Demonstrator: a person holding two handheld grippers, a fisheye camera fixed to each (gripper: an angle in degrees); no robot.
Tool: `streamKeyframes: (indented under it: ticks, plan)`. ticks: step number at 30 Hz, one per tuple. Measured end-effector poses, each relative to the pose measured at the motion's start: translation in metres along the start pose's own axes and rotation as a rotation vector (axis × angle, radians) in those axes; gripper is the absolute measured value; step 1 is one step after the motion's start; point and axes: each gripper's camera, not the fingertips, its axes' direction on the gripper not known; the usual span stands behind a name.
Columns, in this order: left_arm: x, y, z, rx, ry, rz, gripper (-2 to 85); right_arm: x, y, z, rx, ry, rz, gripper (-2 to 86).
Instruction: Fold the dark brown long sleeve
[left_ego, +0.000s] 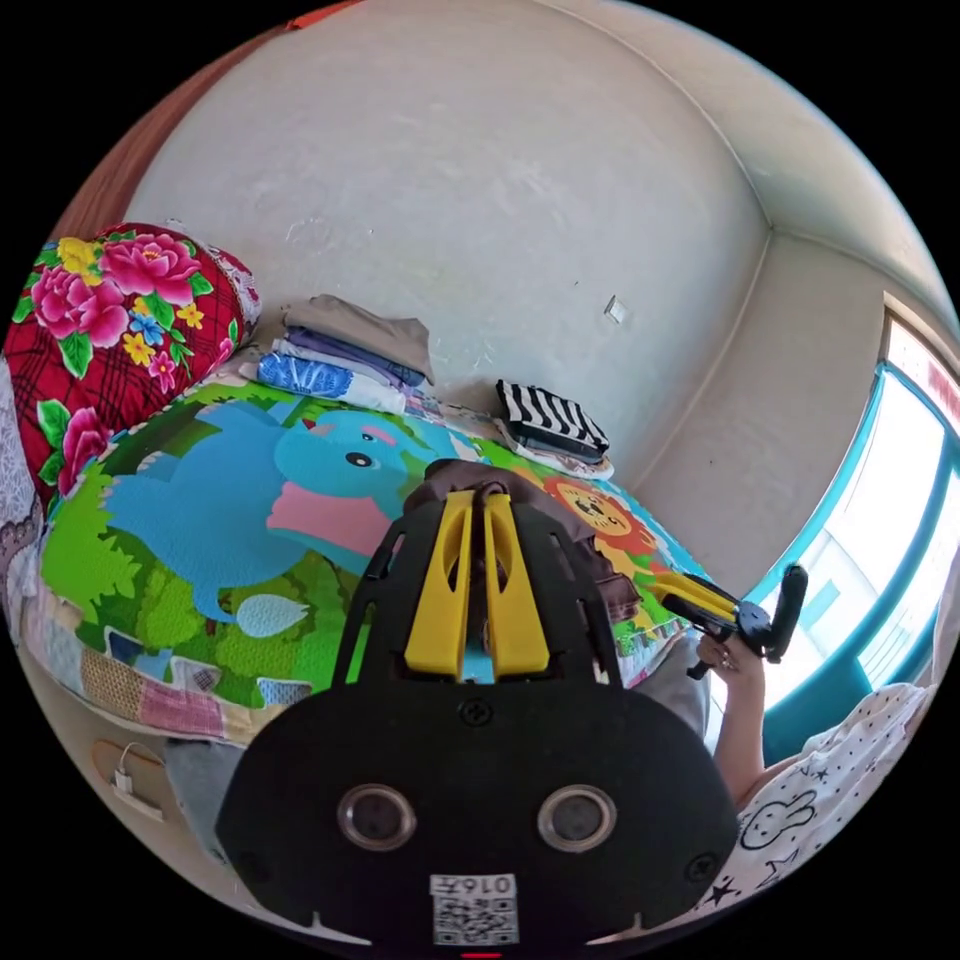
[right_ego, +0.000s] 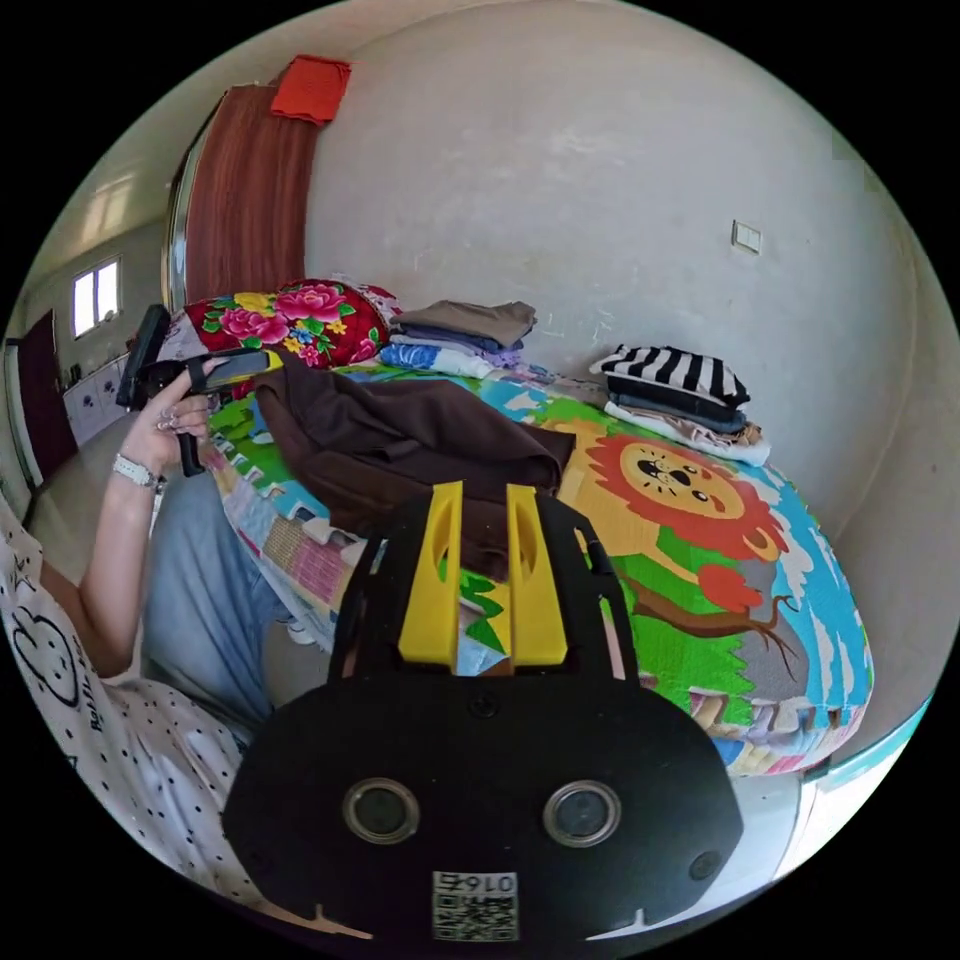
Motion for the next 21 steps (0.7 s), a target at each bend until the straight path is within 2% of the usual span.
streamKeyframes:
  ticks: [4, 8, 10, 12, 14, 19, 21]
  plan:
    - [0.002, -0.015, -0.022, -0.042, -0.028, 0.036, 10.4, -0.008, -0.023, 0.034, -0.184, 0.062, 0.042, 13.0]
    - [0.001, -0.027, -0.033, -0.079, -0.031, 0.058, 10.2, -0.007, -0.034, 0.056, -0.341, 0.026, -0.012, 15.2]
    - [0.001, -0.033, -0.037, -0.088, -0.033, 0.065, 9.9, -0.006, -0.034, 0.056, -0.334, -0.017, -0.046, 13.2]
    - [0.002, -0.037, -0.041, -0.078, -0.048, 0.067, 9.6, -0.004, -0.034, 0.043, -0.256, -0.035, -0.093, 6.0]
    - [0.003, -0.041, -0.049, -0.052, -0.060, 0.065, 9.2, 0.002, -0.037, 0.033, -0.244, -0.084, -0.077, 2.9]
    - [0.015, -0.055, -0.093, 0.095, -0.080, 0.108, 7.5, 0.019, -0.040, -0.015, -0.045, -0.044, -0.038, 1.4]
    - [0.019, -0.063, -0.106, 0.127, -0.078, 0.127, 6.8, 0.027, -0.044, -0.040, 0.042, 0.046, -0.014, 1.1]
